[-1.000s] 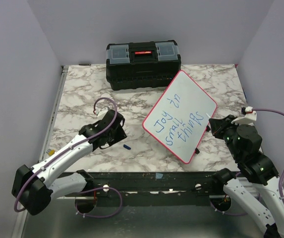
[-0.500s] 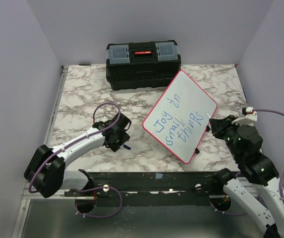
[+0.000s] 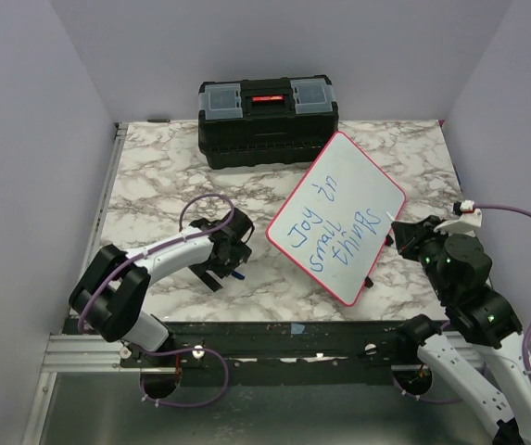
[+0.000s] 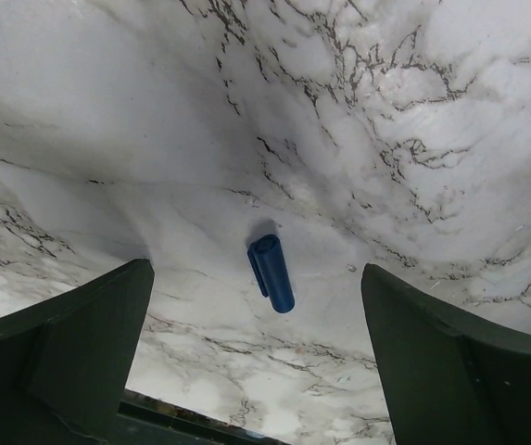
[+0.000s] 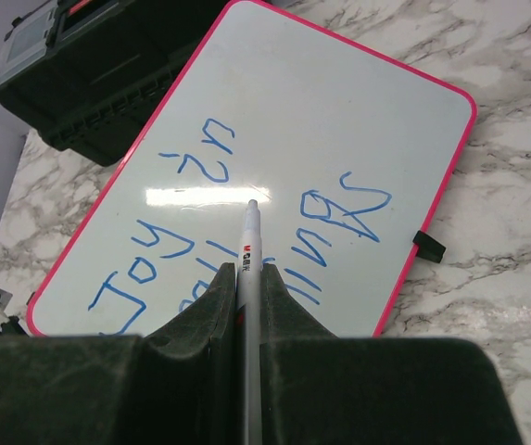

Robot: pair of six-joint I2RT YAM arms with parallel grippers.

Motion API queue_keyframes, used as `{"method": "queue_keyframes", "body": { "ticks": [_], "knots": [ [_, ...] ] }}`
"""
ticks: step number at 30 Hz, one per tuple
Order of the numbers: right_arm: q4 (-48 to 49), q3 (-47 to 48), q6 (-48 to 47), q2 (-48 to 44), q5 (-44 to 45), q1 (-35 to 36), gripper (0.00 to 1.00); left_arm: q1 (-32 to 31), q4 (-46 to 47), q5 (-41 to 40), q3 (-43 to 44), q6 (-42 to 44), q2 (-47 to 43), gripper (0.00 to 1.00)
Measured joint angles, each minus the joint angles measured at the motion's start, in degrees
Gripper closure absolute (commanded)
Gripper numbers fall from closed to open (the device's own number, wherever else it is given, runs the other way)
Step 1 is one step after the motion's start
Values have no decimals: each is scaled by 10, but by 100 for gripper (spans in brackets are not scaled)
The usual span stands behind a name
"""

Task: Write a sentence on the whiteboard
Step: Pick up the pen cap from the center of the board.

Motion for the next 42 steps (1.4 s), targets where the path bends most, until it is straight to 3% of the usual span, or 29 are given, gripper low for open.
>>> {"method": "queue_keyframes", "body": {
  "ticks": [5, 9, 14, 17, 25, 42],
  "knots": [
    [0, 0, 0, 0, 0, 0, 98, 0, 9, 8, -13, -22, 0, 30],
    [0, -2, 0, 0, 0, 0, 98, 1, 10, 14, -18, -35, -2, 34],
    [0, -2, 0, 0, 0, 0, 98, 1, 10, 19, -18, -43, 0, 58],
    [0, -2, 0, 0, 0, 0, 98, 1, 13, 23, -18, -41, 4, 61],
    [0, -3, 0, 0, 0, 0, 98, 0, 17, 31, -12, -36, 15, 100],
    [0, -3, -3, 0, -6, 0, 99, 0, 141, 36, -123, -28, -89, 100]
  ]
}}
